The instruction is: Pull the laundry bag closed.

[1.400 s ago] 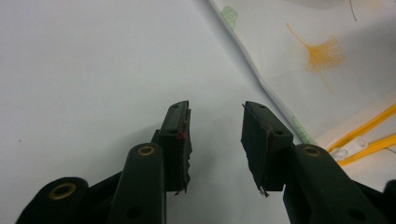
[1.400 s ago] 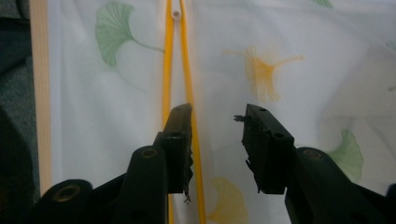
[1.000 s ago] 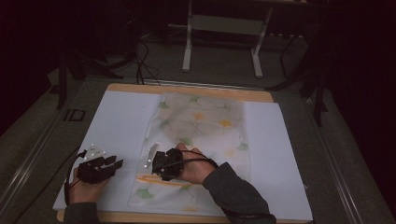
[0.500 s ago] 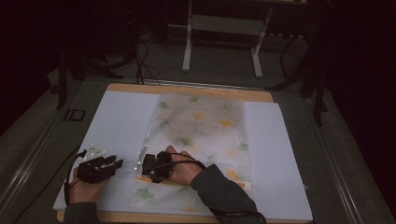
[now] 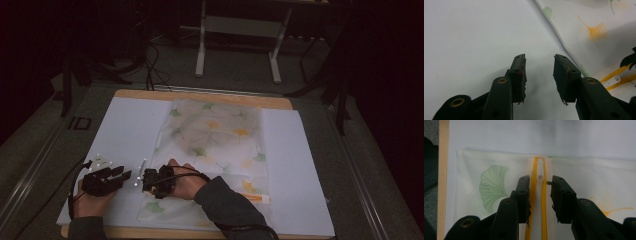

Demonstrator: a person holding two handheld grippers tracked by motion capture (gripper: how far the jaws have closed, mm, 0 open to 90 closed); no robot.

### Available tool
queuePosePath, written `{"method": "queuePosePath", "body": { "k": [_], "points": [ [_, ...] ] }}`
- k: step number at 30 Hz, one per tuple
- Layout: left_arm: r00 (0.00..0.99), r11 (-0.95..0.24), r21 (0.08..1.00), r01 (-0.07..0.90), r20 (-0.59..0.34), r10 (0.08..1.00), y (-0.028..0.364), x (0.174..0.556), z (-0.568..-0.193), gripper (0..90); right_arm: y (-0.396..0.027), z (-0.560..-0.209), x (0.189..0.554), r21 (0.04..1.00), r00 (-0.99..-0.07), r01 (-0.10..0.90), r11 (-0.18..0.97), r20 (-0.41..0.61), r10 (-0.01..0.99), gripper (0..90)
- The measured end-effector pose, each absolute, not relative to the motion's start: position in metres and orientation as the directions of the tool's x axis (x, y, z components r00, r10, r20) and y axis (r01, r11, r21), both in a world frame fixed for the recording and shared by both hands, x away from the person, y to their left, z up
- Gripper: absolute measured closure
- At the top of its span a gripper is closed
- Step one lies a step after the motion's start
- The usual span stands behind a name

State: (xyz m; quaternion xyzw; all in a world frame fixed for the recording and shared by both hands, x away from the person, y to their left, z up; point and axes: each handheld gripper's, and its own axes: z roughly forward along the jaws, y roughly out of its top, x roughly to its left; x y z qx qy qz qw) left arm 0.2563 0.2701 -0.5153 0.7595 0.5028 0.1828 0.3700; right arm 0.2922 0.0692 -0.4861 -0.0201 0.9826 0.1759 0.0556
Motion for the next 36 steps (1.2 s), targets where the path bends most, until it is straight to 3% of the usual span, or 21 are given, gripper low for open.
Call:
{"method": "queuePosePath", "body": {
  "k": [22, 36],
  "points": [
    [0.423, -0.215, 0.749, 0.626, -0.095, 0.901, 0.271, 0.256, -0.515, 61.6, 0.089, -0.499, 0.302, 0.288, -0.998, -0.024, 0.957, -0.055, -0.009, 70.4],
    [0.426, -0.219, 0.748, 0.627, -0.094, 0.9, 0.27, 0.256, -0.515, 61.6, 0.092, -0.502, 0.304, 0.262, -0.999, -0.025, 0.965, -0.046, -0.013, 81.8]
  ]
}}
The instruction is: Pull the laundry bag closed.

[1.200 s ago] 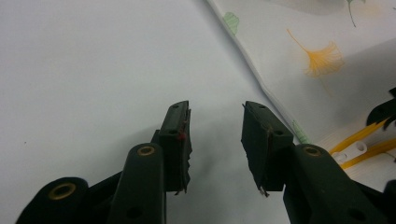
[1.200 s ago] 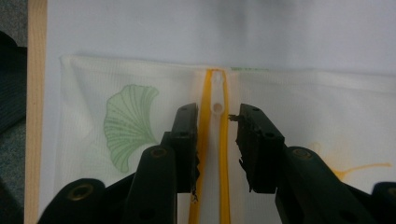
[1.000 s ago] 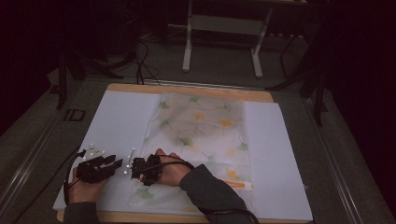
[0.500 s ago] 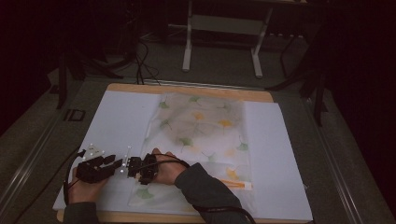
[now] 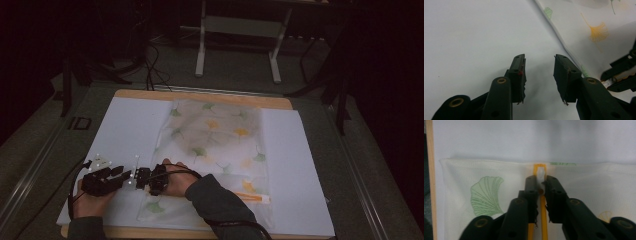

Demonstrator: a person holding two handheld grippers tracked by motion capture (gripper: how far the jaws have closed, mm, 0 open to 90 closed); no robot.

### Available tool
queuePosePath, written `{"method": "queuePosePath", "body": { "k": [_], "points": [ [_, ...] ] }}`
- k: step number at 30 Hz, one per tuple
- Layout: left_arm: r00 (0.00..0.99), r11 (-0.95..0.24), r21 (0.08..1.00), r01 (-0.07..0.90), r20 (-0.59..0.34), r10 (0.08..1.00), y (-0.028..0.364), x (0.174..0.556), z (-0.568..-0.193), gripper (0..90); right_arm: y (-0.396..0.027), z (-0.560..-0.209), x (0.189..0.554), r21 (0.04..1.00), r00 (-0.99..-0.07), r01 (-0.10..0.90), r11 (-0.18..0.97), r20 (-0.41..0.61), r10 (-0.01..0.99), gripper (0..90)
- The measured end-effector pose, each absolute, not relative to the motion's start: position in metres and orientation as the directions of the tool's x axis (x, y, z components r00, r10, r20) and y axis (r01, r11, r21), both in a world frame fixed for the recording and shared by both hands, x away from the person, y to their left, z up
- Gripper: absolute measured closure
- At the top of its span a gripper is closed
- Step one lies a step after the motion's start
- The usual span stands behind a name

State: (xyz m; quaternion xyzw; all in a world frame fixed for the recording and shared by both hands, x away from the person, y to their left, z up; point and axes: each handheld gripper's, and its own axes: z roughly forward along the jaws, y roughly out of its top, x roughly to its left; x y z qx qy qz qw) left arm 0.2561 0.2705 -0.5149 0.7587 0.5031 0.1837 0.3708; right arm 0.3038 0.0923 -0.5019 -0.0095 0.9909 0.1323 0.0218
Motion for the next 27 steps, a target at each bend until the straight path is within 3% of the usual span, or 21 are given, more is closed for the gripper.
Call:
{"method": "queuePosePath", "body": {
  "k": [17, 27],
  "points": [
    [0.446, -0.234, 0.739, 0.632, -0.099, 0.89, 0.2681, 0.2572, -0.5161, 61.6, 0.09, -0.5002, 0.299, 0.283, -0.997, -0.033, 0.959, -0.077, -0.012, 83.7],
    [0.489, -0.235, 0.726, 0.647, -0.158, 0.858, 0.263, 0.2596, -0.5169, 60.5, 0.0845, -0.4975, 0.297, 0.317, -0.996, -0.033, 0.948, -0.09, -0.004, 83.8]
  ]
}}
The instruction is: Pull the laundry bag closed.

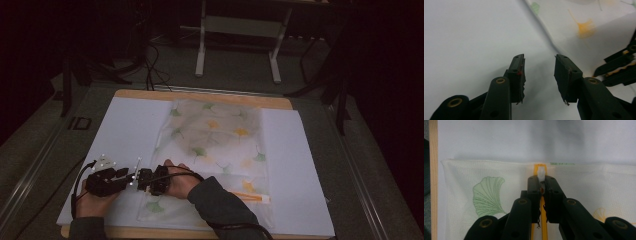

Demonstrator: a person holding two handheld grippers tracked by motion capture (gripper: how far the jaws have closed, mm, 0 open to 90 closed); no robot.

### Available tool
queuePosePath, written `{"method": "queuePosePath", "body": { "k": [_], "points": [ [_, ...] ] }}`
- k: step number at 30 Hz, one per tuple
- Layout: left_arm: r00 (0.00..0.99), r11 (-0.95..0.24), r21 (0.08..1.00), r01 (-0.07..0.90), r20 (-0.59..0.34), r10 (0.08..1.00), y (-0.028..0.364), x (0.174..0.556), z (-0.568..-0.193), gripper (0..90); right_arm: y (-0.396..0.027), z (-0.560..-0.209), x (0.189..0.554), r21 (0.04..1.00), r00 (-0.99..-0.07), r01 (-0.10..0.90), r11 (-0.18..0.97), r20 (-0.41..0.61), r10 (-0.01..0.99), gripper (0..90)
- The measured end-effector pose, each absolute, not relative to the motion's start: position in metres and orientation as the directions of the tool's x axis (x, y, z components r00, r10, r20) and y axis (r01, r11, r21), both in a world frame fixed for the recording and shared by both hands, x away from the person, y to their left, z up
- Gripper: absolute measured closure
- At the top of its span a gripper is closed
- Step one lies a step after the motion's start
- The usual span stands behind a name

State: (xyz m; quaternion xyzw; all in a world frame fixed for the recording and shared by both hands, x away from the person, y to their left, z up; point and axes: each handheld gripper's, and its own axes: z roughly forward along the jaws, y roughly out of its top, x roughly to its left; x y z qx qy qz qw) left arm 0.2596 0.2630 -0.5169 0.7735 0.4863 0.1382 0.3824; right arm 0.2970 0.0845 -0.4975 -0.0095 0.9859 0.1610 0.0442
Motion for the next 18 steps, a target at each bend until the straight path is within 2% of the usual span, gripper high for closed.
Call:
{"method": "queuePosePath", "body": {
  "k": [6, 10, 13, 18],
  "points": [
    [0.499, -0.207, 0.7, 0.684, -0.242, 0.832, 0.26, 0.264, -0.518, 62.5, 0.082, -0.499, 0.296, 0.332, -0.994, -0.037, 0.943, -0.106, -0.002, 83.9],
    [0.487, -0.15, 0.68, 0.718, -0.336, 0.806, 0.262, 0.267, -0.518, 63.1, 0.08, -0.499, 0.294, 0.34, -0.994, -0.037, 0.94, -0.111, 0.001, 83.9],
    [0.46, -0.074, 0.645, 0.761, -0.455, 0.763, 0.263, 0.27, -0.52, 61.3, 0.079, -0.499, 0.294, 0.345, -0.993, -0.042, 0.938, -0.116, -0.002, 83.9],
    [0.402, 0.001, 0.569, 0.822, -0.581, 0.708, 0.266, 0.276, -0.53, 60.1, 0.078, -0.496, 0.293, 0.352, -0.993, -0.044, 0.935, -0.12, -0.002, 83.9]
  ]
}}
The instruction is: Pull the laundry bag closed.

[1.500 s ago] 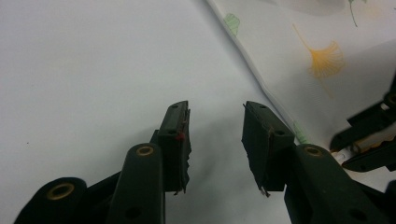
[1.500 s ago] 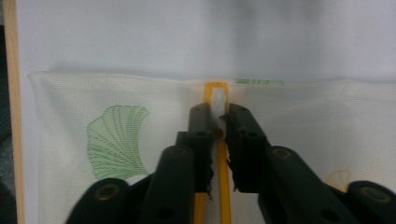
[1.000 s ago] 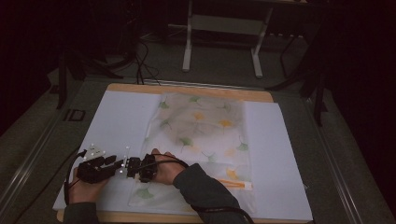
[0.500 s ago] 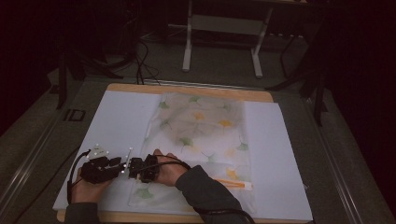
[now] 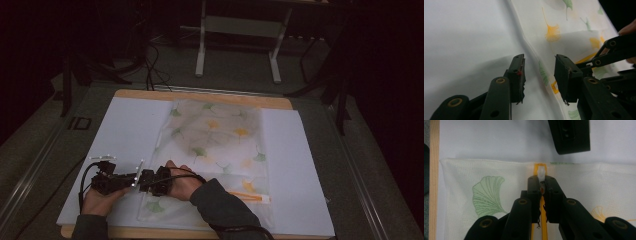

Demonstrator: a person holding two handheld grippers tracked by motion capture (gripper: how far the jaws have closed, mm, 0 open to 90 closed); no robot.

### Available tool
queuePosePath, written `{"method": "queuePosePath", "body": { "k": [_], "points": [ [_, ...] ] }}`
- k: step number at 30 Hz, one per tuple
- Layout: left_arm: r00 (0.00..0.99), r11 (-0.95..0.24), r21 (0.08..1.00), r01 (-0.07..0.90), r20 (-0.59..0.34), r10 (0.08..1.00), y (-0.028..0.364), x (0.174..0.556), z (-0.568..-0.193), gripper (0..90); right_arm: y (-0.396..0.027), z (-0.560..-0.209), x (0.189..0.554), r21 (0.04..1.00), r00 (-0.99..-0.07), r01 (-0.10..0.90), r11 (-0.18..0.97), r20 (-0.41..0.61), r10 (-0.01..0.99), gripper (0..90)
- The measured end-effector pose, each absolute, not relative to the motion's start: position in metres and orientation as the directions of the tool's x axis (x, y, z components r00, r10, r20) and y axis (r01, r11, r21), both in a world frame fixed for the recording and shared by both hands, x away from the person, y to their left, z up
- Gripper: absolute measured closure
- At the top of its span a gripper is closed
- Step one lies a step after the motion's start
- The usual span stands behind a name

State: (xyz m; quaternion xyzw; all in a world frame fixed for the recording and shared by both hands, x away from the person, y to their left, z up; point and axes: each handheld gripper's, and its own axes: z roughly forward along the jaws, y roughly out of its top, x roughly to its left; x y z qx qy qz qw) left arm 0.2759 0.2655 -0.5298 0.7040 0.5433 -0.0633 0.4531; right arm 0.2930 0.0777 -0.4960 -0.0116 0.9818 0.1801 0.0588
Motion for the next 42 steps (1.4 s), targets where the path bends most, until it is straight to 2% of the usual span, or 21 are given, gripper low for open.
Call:
{"method": "queuePosePath", "body": {
  "k": [9, 17, 28, 31, 32, 42],
  "points": [
    [0.372, 0.013, 0.511, 0.859, -0.642, 0.671, 0.255, 0.282, -0.535, 57.3, 0.078, -0.496, 0.292, 0.357, -0.992, -0.052, 0.933, -0.129, -0.005, 83.9],
    [0.318, 0.06, 0.467, 0.882, -0.683, 0.657, 0.251, 0.284, -0.541, 60.0, 0.077, -0.495, 0.291, 0.353, -0.991, -0.061, 0.934, -0.129, -0.016, 83.9],
    [0.299, 0.078, 0.452, 0.889, -0.701, 0.647, 0.247, 0.288, -0.546, 72.0, 0.077, -0.493, 0.289, 0.358, -0.99, -0.073, 0.931, -0.139, -0.024, 84.0],
    [0.303, 0.077, 0.457, 0.886, -0.698, 0.648, 0.245, 0.287, -0.544, 85.2, 0.077, -0.493, 0.289, 0.361, -0.99, -0.079, 0.929, -0.141, -0.029, 84.0],
    [0.309, 0.075, 0.462, 0.884, -0.696, 0.648, 0.245, 0.287, -0.543, 86.9, 0.076, -0.492, 0.289, 0.36, -0.989, -0.077, 0.93, -0.142, -0.026, 83.9],
    [0.339, 0.08, 0.508, 0.858, -0.677, 0.653, 0.241, 0.284, -0.53, 88.6, 0.069, -0.484, 0.288, 0.388, -0.988, -0.075, 0.918, -0.151, -0.017, 84.0]
  ]
}}
